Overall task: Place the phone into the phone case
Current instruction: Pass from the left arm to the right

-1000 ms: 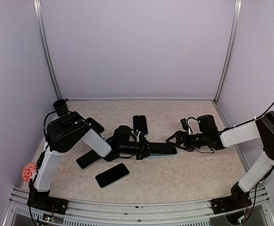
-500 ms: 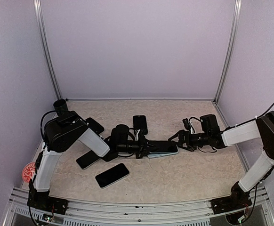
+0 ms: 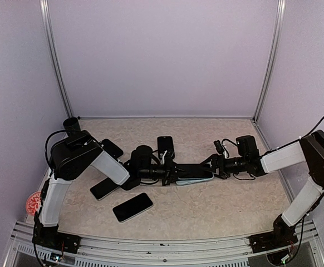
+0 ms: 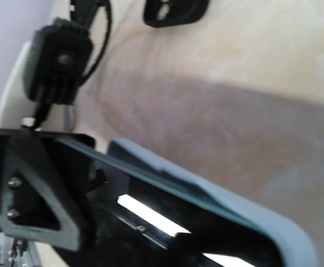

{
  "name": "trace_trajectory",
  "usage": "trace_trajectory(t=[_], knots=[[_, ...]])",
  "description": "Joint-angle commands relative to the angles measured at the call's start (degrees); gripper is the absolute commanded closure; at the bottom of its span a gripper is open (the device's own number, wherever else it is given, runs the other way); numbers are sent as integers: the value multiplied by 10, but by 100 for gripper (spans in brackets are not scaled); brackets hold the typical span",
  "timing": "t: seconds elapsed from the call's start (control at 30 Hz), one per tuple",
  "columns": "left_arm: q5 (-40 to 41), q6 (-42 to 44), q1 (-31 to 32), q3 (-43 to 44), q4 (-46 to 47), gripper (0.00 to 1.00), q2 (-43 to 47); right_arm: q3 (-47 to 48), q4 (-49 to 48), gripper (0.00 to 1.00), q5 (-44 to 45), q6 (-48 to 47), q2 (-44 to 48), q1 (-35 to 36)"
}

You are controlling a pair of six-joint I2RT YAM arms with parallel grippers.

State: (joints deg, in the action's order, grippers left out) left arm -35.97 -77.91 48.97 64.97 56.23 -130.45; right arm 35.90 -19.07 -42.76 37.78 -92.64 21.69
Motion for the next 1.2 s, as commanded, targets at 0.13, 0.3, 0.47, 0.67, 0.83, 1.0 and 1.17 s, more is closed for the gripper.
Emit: trace_trajectory(t=[0.13, 0.3, 0.47, 0.67, 0.83, 1.0, 1.17], knots=[[-20, 12, 8, 18, 57, 100, 34, -16, -81, 19, -66, 40, -14, -5], [-20, 11, 11, 18, 65, 100, 33, -26, -113, 27, -83, 56, -23, -3], [-22, 12, 14, 20, 67, 100, 30, -32, -126, 35, -90, 61, -27, 0], [-28, 12, 14, 23, 66, 100, 27, -35, -131, 47, -98, 62, -30, -1], [-32, 14, 14, 20, 64, 100, 26, -37, -139, 58, -102, 66, -35, -1], [-38, 13, 14, 19, 69, 100, 23, -37, -152, 66, -113, 72, -38, -1], [-39, 11, 14, 18, 72, 100, 22, -40, -178, 73, -128, 91, -40, -1]])
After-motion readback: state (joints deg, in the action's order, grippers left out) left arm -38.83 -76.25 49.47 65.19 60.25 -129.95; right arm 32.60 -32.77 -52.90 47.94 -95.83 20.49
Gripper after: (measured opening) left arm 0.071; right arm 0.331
